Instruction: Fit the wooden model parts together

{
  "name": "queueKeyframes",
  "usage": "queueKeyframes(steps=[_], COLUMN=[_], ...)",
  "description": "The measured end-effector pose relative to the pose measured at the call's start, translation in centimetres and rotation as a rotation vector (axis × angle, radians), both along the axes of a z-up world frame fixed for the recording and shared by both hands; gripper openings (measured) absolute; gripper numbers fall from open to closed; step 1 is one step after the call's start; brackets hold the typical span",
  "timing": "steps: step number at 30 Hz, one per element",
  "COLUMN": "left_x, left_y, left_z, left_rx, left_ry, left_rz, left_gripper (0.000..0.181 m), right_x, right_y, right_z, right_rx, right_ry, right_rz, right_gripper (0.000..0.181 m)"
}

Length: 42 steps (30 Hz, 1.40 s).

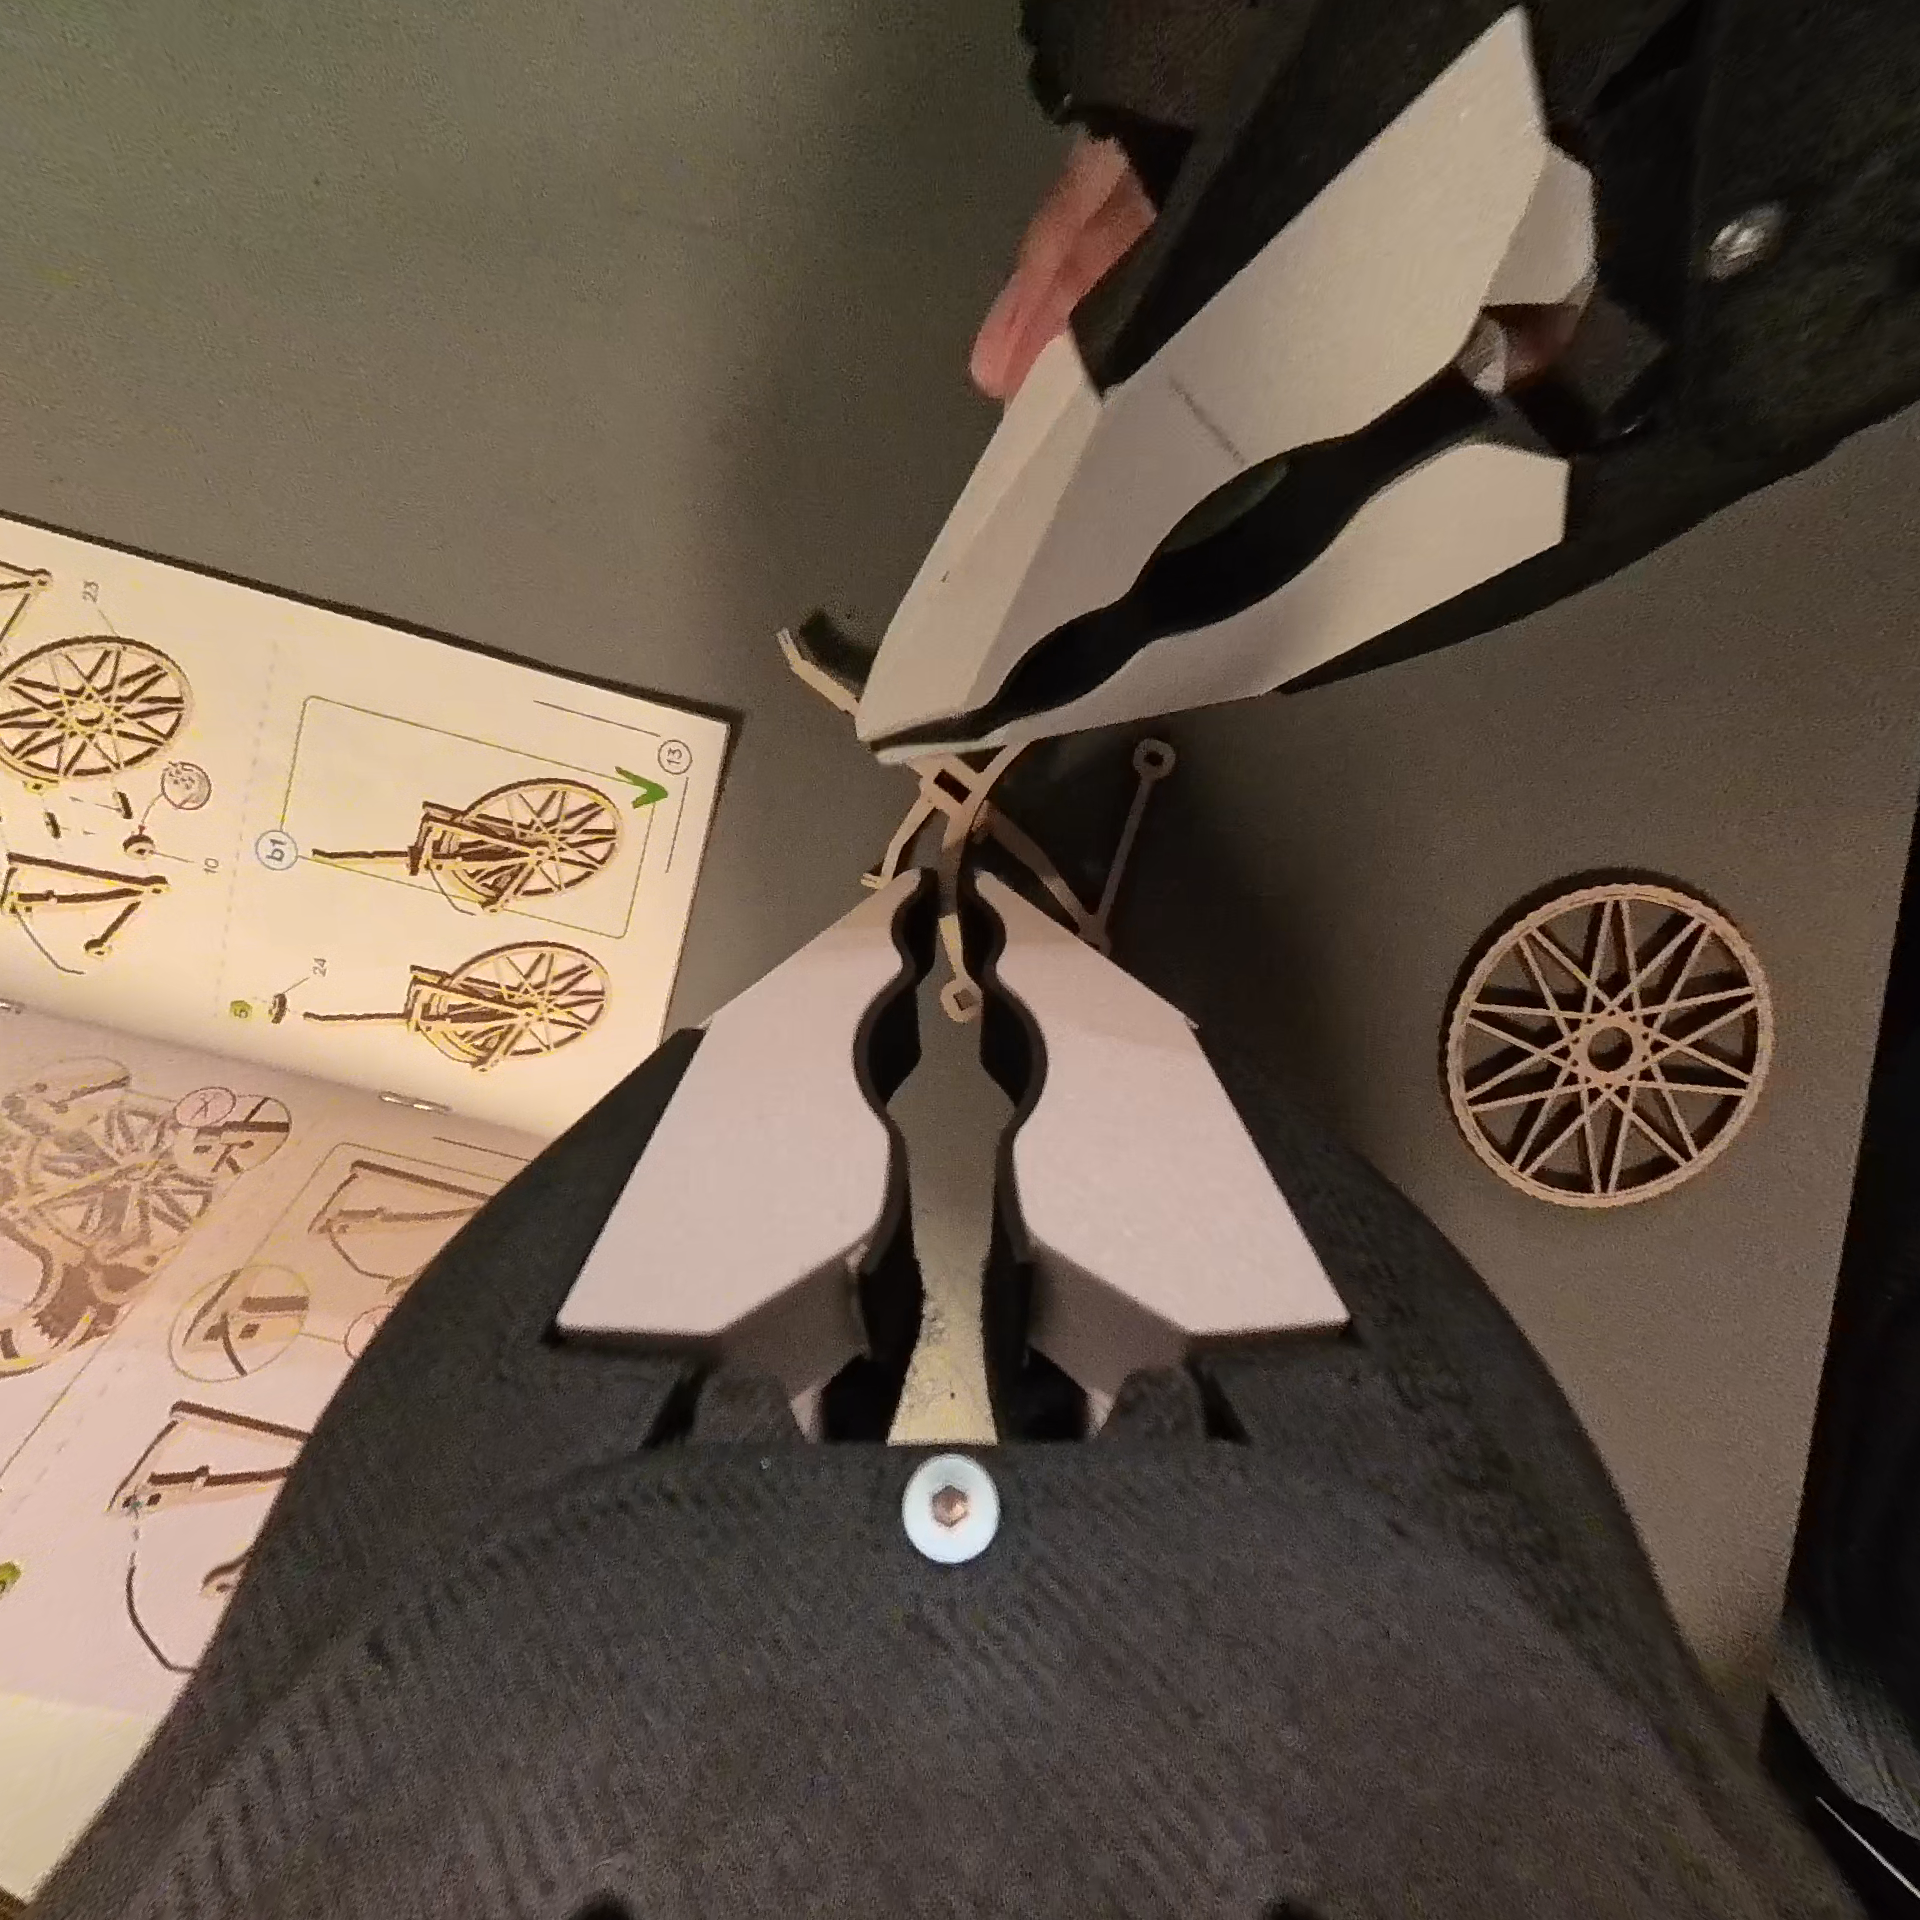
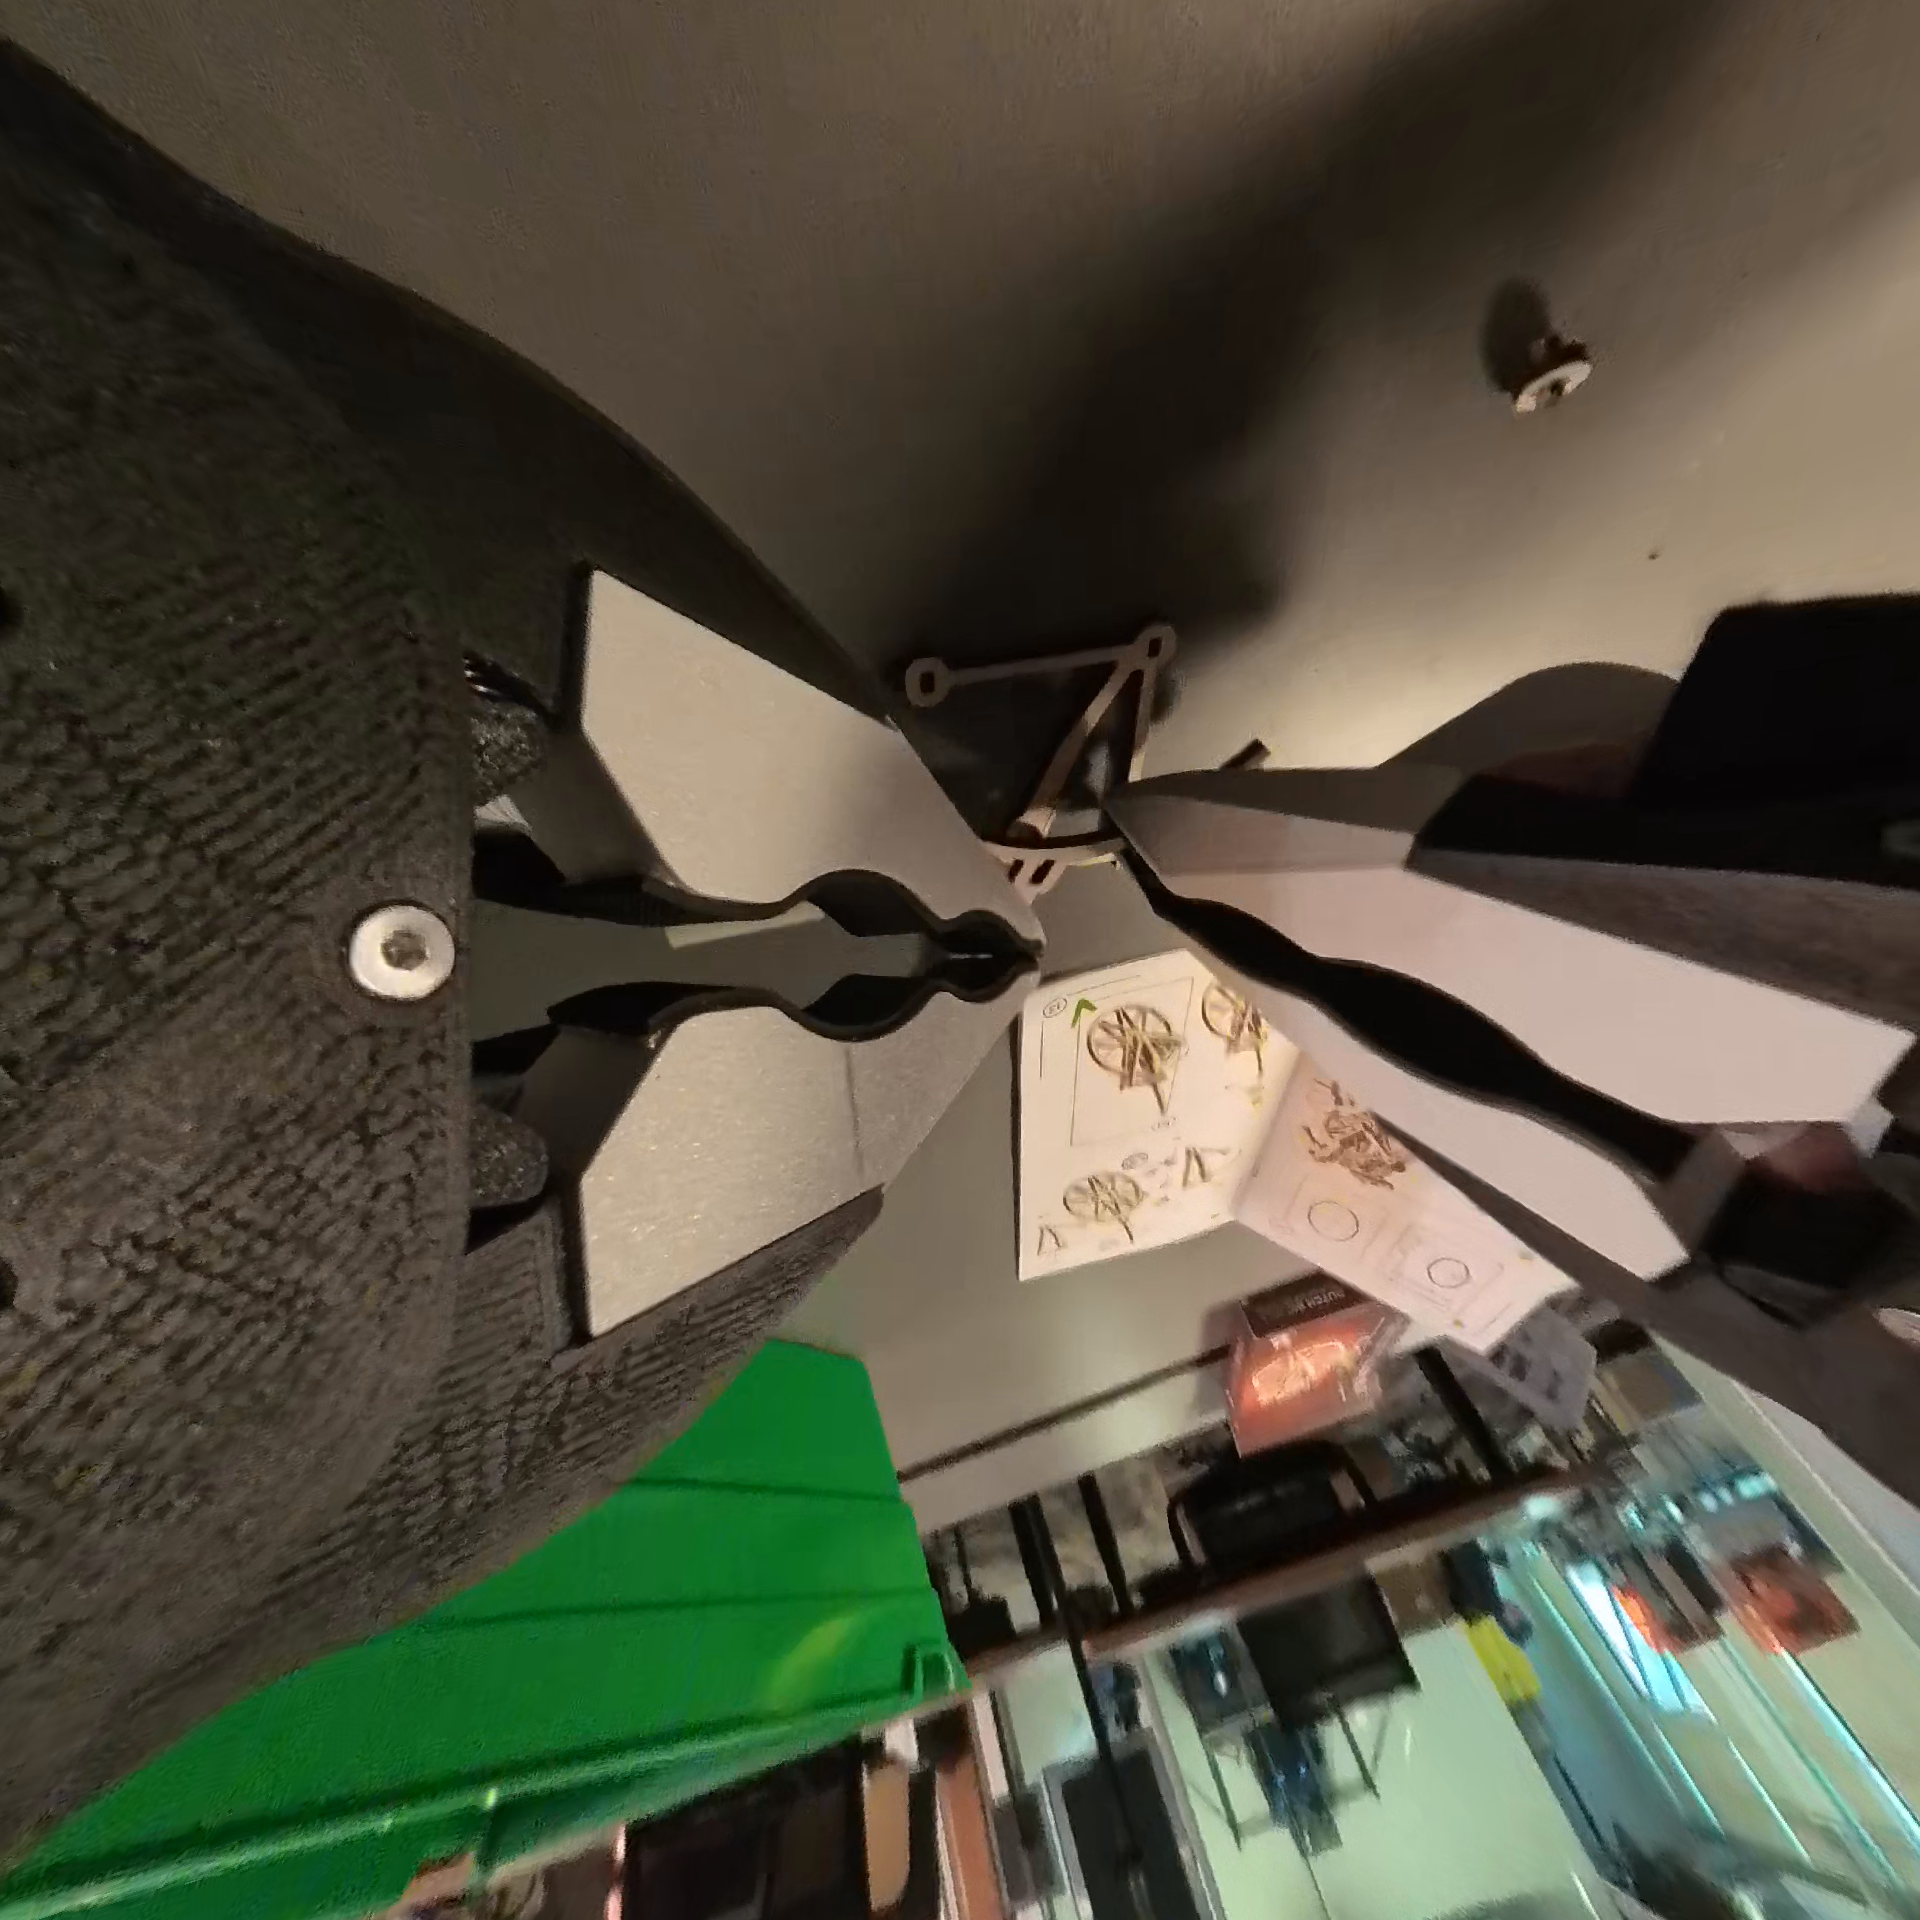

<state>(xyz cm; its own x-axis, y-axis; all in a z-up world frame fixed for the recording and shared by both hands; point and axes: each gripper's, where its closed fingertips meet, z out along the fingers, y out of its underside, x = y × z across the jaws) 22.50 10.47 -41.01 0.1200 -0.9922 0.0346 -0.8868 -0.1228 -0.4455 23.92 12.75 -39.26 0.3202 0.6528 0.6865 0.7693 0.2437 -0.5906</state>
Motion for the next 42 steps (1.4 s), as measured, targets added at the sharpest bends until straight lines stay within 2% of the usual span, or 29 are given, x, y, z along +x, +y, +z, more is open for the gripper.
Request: queueKeyframes(steps=[2, 6, 10, 13, 18, 22, 24, 27, 29, 31, 35, 39, 42], left_x=[0.0, 0.0, 0.0, -0.4, -1.9, -3.2, -4.5, -5.4, -5.8, -5.4, -2.3, -0.6, 0.0], left_y=[0.0, 0.1, 0.3, 1.1, 1.5, 1.8, 1.5, 1.4, 1.5, 1.3, -0.3, 0.4, 0.3], left_z=[0.0, 0.0, 0.0, 0.6, 0.7, 0.4, -0.4, -0.3, -0.2, 0.7, 3.0, 1.7, 0.1], left_rx=[0.001, 0.005, 0.023, 0.07, 0.017, 0.022, 0.005, 0.01, 0.025, 0.025, 0.019, 0.126, 0.074], left_ry=[-0.001, -0.002, -0.007, -0.042, -0.054, -0.024, 0.034, 0.025, 0.022, -0.039, -0.274, -0.286, -0.245], left_rz=[-0.002, -0.004, -0.008, 0.009, 0.047, 0.091, 0.105, 0.121, 0.125, 0.106, -0.016, -0.054, -0.067], left_gripper=[0.003, 0.003, 0.003, 0.003, 0.003, 0.003, 0.003, 0.005, 0.03, 0.049, 0.043, 0.042, 0.044], right_x=[-0.3, -0.2, 0.5, 1.5, 1.7, 0.4, -0.5, -1.1, -1.3, -1.4, -1.4, -1.5, -1.5], right_y=[-0.2, 0.0, 0.6, 0.9, 0.5, -0.4, -0.8, -0.7, -0.6, -0.6, -0.5, -0.8, -0.8], right_z=[0.5, -0.1, 1.2, 2.9, 4.4, 3.2, 2.3, 0.3, -0.3, -0.5, -0.9, -1.1, -1.1], right_rx=[0.031, -0.008, 0.066, 0.117, 0.089, -0.033, -0.141, -0.33, -0.425, -0.492, -0.533, -0.566, -0.573], right_ry=[0.014, 0.003, 0.046, 0.154, 0.295, 0.278, 0.26, 0.206, 0.2, 0.212, 0.195, 0.184, 0.18], right_rz=[0.017, 0.002, -0.042, -0.082, -0.064, 0.013, 0.056, 0.06, 0.067, 0.076, 0.07, 0.082, 0.089], right_gripper=[0.0, 0.0, 0.0, 0.0, 0.0, 0.004, 0.008, 0.015, 0.018, 0.012, 0.008, 0.005, 0.005])
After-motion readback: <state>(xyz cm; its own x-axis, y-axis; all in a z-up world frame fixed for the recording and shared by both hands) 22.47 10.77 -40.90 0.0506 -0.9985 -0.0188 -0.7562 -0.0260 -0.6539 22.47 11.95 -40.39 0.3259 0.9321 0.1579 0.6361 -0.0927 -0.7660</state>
